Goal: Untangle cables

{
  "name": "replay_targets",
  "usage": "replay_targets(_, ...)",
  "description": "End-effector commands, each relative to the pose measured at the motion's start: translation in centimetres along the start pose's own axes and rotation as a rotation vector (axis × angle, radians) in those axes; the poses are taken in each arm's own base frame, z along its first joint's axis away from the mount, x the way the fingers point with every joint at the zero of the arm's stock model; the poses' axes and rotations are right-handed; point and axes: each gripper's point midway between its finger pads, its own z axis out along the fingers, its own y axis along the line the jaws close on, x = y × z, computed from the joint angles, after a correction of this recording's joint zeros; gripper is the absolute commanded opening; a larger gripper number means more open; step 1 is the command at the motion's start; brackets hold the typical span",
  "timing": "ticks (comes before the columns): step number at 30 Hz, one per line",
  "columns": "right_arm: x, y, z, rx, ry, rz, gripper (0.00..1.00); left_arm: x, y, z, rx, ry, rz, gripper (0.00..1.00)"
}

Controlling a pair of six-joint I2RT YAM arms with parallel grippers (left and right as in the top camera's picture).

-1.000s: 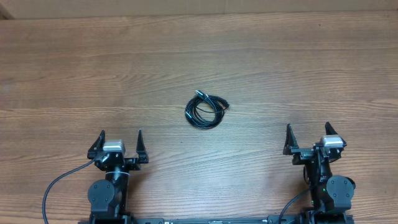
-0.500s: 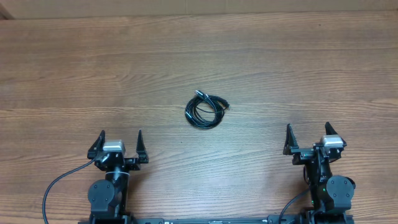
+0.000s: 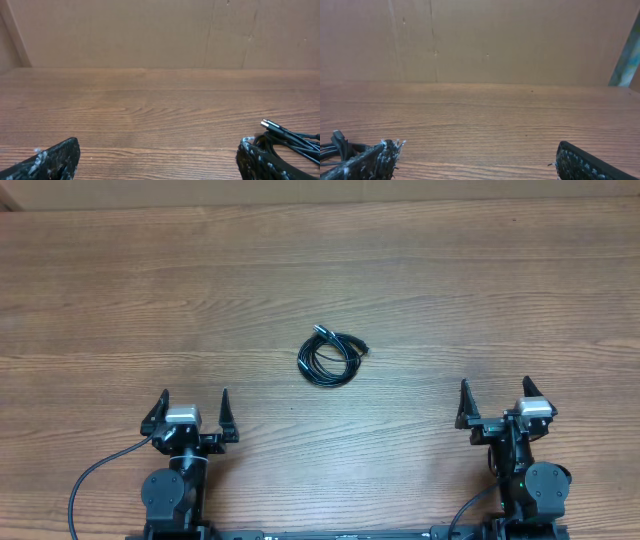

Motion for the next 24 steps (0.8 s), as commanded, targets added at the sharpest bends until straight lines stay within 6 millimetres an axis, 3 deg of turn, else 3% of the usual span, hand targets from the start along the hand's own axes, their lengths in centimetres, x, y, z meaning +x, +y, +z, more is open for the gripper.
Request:
replay_targets(1, 0.2, 0.1, 0.0, -0.003, -0.004, 0.003, 1.00, 0.0, 0.1, 0.0, -0.005, -0.006, 0.023, 0.99)
replay_targets(7, 0.2, 0.1, 0.0, -0.003, -0.004, 0.003, 1.00, -0.1, 0.1, 0.0, -0.006, -0.007, 0.025, 1.00)
replay_targets(10, 0.2, 0.1, 0.0, -0.003, -0.004, 0.003, 1.00, -0.3, 1.0, -0.1, -0.061, -0.015, 0.080, 0.99)
replay_targets(17, 0.2, 0.1, 0.0, -0.003, -0.004, 0.003, 1.00, -0.8, -4.2, -0.6, 0.246, -0.007, -0.223, 1.00)
replay_targets(20, 0.2, 0.1, 0.0, -0.003, -0.004, 0.003, 1.00, -4.0, -5.9, -1.4, 0.367, -0.128, -0.211, 1.00)
replay_targets(24, 0.2, 0.1, 0.0, -0.003, -0.004, 0.003, 1.00, -10.9, -7.3, -4.2, 0.480, -0.350, -0.158, 0.99)
